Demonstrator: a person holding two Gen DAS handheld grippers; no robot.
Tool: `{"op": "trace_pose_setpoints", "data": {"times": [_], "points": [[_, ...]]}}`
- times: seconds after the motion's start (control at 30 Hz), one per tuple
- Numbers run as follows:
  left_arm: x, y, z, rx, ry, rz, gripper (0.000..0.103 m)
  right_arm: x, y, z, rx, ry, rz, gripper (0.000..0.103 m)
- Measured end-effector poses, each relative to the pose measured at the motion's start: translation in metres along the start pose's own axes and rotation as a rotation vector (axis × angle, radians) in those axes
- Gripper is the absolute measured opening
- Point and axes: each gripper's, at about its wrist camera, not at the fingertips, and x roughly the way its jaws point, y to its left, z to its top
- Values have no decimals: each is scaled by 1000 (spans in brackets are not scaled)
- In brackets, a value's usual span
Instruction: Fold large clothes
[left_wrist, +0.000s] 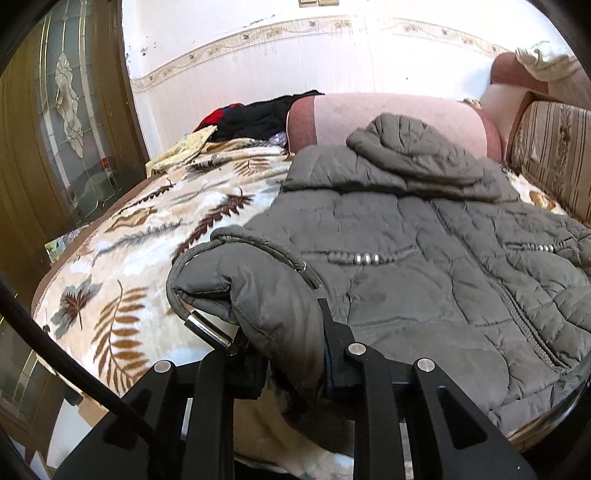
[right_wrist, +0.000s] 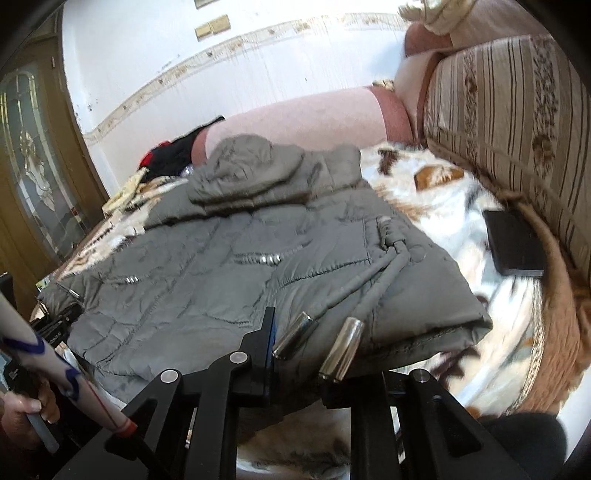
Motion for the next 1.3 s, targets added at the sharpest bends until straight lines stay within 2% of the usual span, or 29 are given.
{"op": "trace_pose_setpoints", "data": {"times": [0.23,0.4,0.6,0.67,0.87,0.97,1.03,1.17,1.3], "points": [[-5,2,34,0,-36,-19,21,-10,10,36,-31,-58,27,19],[-6,6,84,2,-65,-50,21,-13,14,75,-30,-99,59,19],[12,4,176,-9,-96,-92,22,-1,25,155,-28,-173,70,18],[29,4,215,-30,-93,-103,22,10,28,182,-26,-187,62,18],[107,-4,312,-86,-36,-158,24,79,29,275,28,-186,40,18],[151,-4,344,-137,13,-167,35,129,22,311,72,-150,25,18],[170,-1,356,-160,6,-151,42,164,17,329,82,-123,-1,18],[192,10,373,-150,-75,-93,45,228,2,346,97,-66,-70,18],[211,12,368,-122,-71,-91,47,284,-19,347,140,-3,-133,18]]}}
